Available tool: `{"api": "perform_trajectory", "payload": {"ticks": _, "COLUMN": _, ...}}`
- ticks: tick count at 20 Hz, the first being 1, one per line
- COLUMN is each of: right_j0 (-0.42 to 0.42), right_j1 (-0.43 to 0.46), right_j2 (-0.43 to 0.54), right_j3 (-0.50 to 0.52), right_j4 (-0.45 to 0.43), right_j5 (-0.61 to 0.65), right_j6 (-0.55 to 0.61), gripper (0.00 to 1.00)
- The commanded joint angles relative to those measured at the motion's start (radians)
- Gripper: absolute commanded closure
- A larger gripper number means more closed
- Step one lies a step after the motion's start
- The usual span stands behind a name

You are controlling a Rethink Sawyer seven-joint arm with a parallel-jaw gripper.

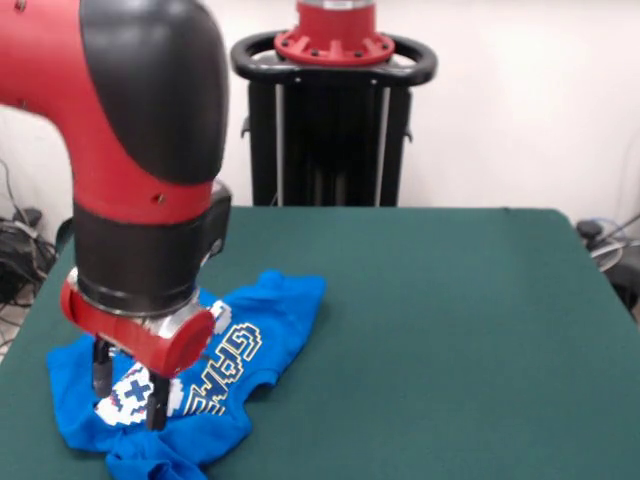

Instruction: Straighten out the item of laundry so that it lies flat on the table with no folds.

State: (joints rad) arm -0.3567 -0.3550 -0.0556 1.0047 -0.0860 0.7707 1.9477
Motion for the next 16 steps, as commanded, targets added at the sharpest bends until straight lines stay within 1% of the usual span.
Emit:
{"api": "perform_trajectory", "payload": {"ticks": 1, "right_j0": 0.032, "right_j1": -0.006, "right_j2": 0.002, "right_j3": 0.131, "right_j4": 0.071, "right_j5": 0.100, "right_j6": 0.258, "gripper": 0.00}}
{"api": "perform_trajectory", "payload": {"ticks": 3, "right_j0": 0.043, "right_j1": 0.006, "right_j2": -0.007, "right_j3": 0.144, "right_j4": 0.084, "right_j5": 0.100, "right_j6": 0.277, "gripper": 0.00}}
{"api": "perform_trajectory", "payload": {"ticks": 6, "right_j0": 0.054, "right_j1": 0.037, "right_j2": -0.013, "right_j3": 0.165, "right_j4": 0.099, "right_j5": 0.031, "right_j6": 0.299, "gripper": 0.00}}
{"api": "perform_trajectory", "payload": {"ticks": 9, "right_j0": 0.056, "right_j1": 0.065, "right_j2": -0.012, "right_j3": 0.180, "right_j4": 0.120, "right_j5": -0.003, "right_j6": 0.301, "gripper": 0.00}}
{"api": "perform_trajectory", "payload": {"ticks": 12, "right_j0": 0.042, "right_j1": 0.083, "right_j2": 0.009, "right_j3": 0.202, "right_j4": 0.152, "right_j5": -0.022, "right_j6": 0.286, "gripper": 0.00}}
{"api": "perform_trajectory", "payload": {"ticks": 16, "right_j0": 0.063, "right_j1": 0.100, "right_j2": -0.016, "right_j3": 0.214, "right_j4": 0.164, "right_j5": -0.035, "right_j6": 0.306, "gripper": 0.00}}
